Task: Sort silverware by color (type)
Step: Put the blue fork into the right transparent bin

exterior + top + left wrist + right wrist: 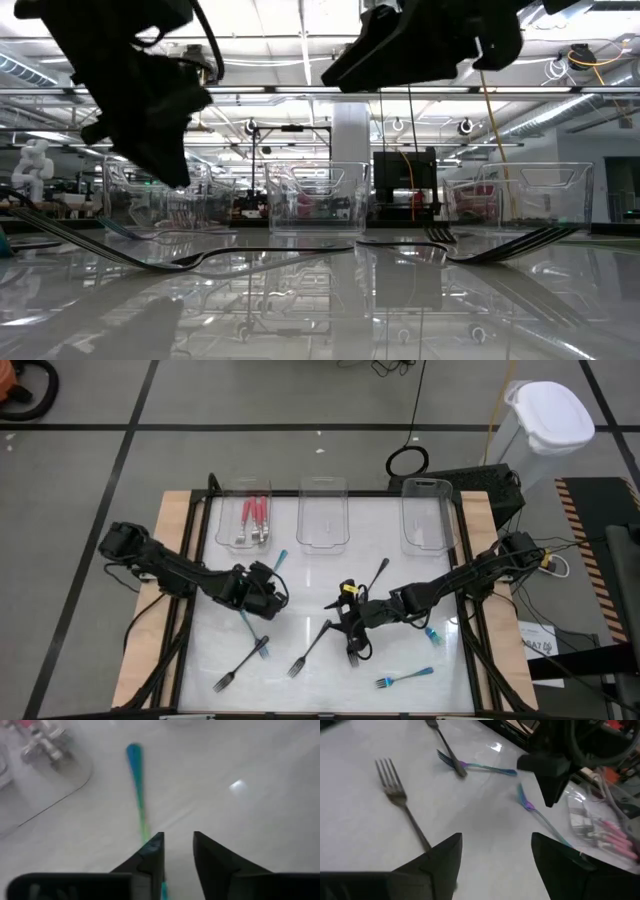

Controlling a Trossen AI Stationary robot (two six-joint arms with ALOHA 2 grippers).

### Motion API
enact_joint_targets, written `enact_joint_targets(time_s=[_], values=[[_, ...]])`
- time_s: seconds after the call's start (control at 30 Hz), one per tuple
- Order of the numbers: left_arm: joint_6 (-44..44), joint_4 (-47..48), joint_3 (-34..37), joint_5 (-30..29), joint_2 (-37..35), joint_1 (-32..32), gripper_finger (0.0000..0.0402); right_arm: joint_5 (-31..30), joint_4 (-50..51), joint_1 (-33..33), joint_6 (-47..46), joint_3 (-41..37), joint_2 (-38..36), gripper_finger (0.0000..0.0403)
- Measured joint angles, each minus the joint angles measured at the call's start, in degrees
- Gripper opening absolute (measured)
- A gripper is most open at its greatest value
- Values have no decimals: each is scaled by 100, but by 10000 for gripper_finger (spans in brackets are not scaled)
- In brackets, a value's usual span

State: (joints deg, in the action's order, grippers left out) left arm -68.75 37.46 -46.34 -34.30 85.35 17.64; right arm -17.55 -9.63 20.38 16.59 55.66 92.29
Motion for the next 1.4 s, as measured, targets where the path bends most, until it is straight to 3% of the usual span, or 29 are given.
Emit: enact_joint_targets(time_s=[0.2, 0.37, 0.67, 1.4], values=[[-299, -14, 1, 74, 340, -4, 147, -16, 1, 63, -147, 0, 0, 235], [-436, 50, 1, 288, 558, -4, 148, -19, -105, 63, -248, 0, 0, 235], [-375, 356, 0, 169, 598, -173, 148, -16, -209, 134, -399, 2, 0, 235], [16, 113, 1, 426, 622, -509, 148, -27, 22, 371, -501, 2, 0, 235]])
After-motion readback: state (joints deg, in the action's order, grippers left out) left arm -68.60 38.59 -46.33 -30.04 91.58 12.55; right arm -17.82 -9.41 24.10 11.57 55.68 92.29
